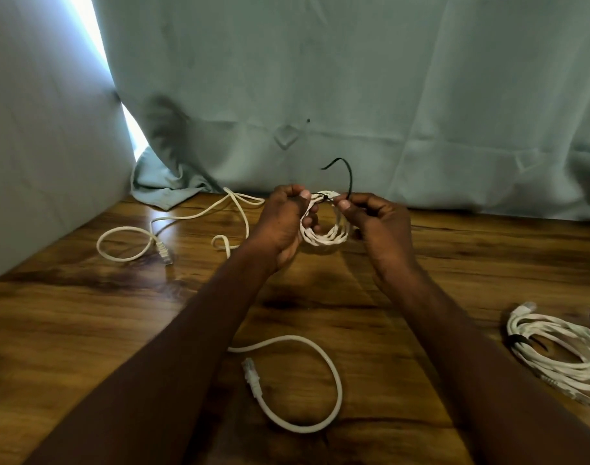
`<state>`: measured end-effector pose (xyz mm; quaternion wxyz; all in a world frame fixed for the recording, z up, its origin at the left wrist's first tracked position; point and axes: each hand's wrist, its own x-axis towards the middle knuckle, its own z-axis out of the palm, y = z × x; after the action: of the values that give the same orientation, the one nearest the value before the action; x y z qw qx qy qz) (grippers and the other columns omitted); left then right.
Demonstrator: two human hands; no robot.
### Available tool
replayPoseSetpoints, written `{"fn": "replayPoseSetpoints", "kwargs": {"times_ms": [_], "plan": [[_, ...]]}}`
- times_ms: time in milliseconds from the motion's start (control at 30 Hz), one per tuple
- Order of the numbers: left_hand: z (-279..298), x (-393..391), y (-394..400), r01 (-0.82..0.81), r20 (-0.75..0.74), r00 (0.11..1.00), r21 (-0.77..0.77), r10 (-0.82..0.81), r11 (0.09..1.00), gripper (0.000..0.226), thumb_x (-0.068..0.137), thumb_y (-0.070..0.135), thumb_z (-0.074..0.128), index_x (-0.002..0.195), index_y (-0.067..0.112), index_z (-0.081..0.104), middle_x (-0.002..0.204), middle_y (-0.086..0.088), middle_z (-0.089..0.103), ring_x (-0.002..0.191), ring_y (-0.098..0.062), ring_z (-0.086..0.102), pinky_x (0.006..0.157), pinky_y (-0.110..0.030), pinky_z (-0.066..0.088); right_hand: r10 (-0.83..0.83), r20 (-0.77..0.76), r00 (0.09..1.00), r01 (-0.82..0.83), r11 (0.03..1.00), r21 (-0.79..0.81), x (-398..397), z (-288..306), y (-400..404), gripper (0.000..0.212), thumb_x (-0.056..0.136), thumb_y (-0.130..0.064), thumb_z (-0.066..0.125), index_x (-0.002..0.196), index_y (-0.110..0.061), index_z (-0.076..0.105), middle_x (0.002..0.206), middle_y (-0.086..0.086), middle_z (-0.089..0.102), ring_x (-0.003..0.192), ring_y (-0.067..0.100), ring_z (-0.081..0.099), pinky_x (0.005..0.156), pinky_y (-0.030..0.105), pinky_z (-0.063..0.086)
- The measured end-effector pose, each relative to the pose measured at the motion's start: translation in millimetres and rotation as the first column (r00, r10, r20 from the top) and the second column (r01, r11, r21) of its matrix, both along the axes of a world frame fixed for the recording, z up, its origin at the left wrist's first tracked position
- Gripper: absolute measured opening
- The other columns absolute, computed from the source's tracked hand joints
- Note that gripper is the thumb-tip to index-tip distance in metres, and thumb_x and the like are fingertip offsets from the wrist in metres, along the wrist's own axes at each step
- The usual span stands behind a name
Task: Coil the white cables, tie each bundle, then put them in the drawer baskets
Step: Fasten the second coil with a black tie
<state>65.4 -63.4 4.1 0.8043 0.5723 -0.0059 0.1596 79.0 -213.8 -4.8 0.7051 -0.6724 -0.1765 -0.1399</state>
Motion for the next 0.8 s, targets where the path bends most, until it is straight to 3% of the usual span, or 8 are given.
{"fn": "replayPoseSetpoints", "kwargs": {"times_ms": [100, 200, 300, 433, 500, 567, 633, 800], "plan": [[0, 2, 0, 0.031, 0.002, 1.0, -0.15, -0.031, 0.988, 0.029, 0.106, -0.001, 0.041, 0.083, 0.005, 0.056, 0.062, -0.007, 0.056, 0.038, -0.007, 0.04, 0.049, -0.026, 0.045, -0.053, 0.199, 0.978, 0.084, 0.985, -0.153, -3, -5, 8, 0.015, 0.087, -0.007, 0.079, 0.101, -0.012, 0.083, 0.097, -0.004, 0.079, 0.093, 0.008, 0.073, 0.084, 0.023, 0.055], [1, 2, 3, 0.074, -0.005, 0.997, -0.278, -0.079, 0.958, 0.025, 0.106, 0.002, 0.041, 0.087, -0.001, 0.055, 0.065, -0.012, 0.055, 0.039, -0.008, 0.043, 0.046, -0.024, 0.047, -0.078, 0.323, 0.943, 0.158, 0.961, -0.228, -7, -7, 13, 0.018, 0.085, -0.008, 0.08, 0.093, -0.024, 0.083, 0.089, -0.015, 0.077, 0.087, 0.001, 0.071, 0.079, 0.02, 0.053], [-1, 4, 3, 0.095, -0.008, 0.995, -0.342, -0.104, 0.935, 0.016, 0.107, 0.005, 0.041, 0.096, -0.001, 0.051, 0.071, -0.013, 0.049, 0.04, -0.009, 0.042, 0.046, -0.026, 0.049, -0.14, 0.311, 0.94, 0.233, 0.93, -0.286, -5, -9, 14, 0.011, 0.084, -0.017, 0.081, 0.091, -0.025, 0.084, 0.086, -0.014, 0.077, 0.083, 0.005, 0.071, 0.077, 0.032, 0.058], [2, 4, 2, 0.132, 0.015, 0.991, -0.312, -0.134, 0.941, 0.02, 0.107, 0.01, 0.044, 0.091, 0.001, 0.051, 0.069, -0.011, 0.048, 0.04, -0.008, 0.041, 0.046, -0.024, 0.045, -0.209, 0.223, 0.952, 0.268, 0.921, -0.282, -7, -5, 13, 0.014, 0.082, -0.022, 0.085, 0.097, -0.022, 0.084, 0.088, -0.011, 0.079, 0.084, 0.007, 0.072, 0.082, 0.041, 0.059], [2, 4, 2, 0.099, 0.023, 0.995, -0.213, -0.097, 0.972, 0.017, 0.106, 0.013, 0.052, 0.096, 0.0, 0.054, 0.072, -0.012, 0.048, 0.04, -0.007, 0.043, 0.044, -0.024, 0.045, -0.196, 0.198, 0.96, 0.249, 0.922, -0.298, -11, 1, 12, 0.015, 0.082, -0.021, 0.085, 0.097, -0.023, 0.085, 0.089, -0.01, 0.08, 0.085, 0.008, 0.072, 0.083, 0.041, 0.059], [0, 4, -1, -0.014, -0.001, 1.0, 0.034, 0.014, 0.999, 0.014, 0.104, 0.012, 0.056, 0.104, -0.001, 0.055, 0.083, -0.018, 0.057, 0.045, -0.008, 0.048, 0.043, -0.024, 0.044, -0.146, 0.177, 0.973, 0.198, 0.925, -0.325, -15, 7, 11, 0.014, 0.083, -0.019, 0.085, 0.096, -0.023, 0.085, 0.088, -0.01, 0.079, 0.083, 0.007, 0.072, 0.082, 0.04, 0.06], [-4, 3, -4, -0.085, -0.022, 0.996, 0.234, 0.092, 0.969, 0.021, 0.103, 0.013, 0.057, 0.115, -0.004, 0.053, 0.094, -0.02, 0.061, 0.058, -0.014, 0.054, 0.046, -0.024, 0.044, -0.11, 0.188, 0.976, 0.173, 0.915, -0.365, -18, 9, 10, 0.012, 0.083, -0.016, 0.084, 0.093, -0.023, 0.085, 0.085, -0.011, 0.078, 0.079, 0.009, 0.071, 0.079, 0.04, 0.06], [-7, -4, -4, -0.078, 0.015, 0.997, 0.375, 0.078, 0.924, 0.01, 0.105, 0.017, 0.054, 0.109, 0.01, 0.048, 0.085, -0.008, 0.054, 0.058, -0.011, 0.047, 0.051, -0.025, 0.044, -0.116, 0.235, 0.965, 0.188, 0.93, -0.315, -22, 19, 6, 0.009, 0.085, -0.016, 0.084, 0.094, -0.018, 0.084, 0.087, -0.009, 0.078, 0.083, 0.006, 0.072, 0.08, 0.034, 0.06]]}}
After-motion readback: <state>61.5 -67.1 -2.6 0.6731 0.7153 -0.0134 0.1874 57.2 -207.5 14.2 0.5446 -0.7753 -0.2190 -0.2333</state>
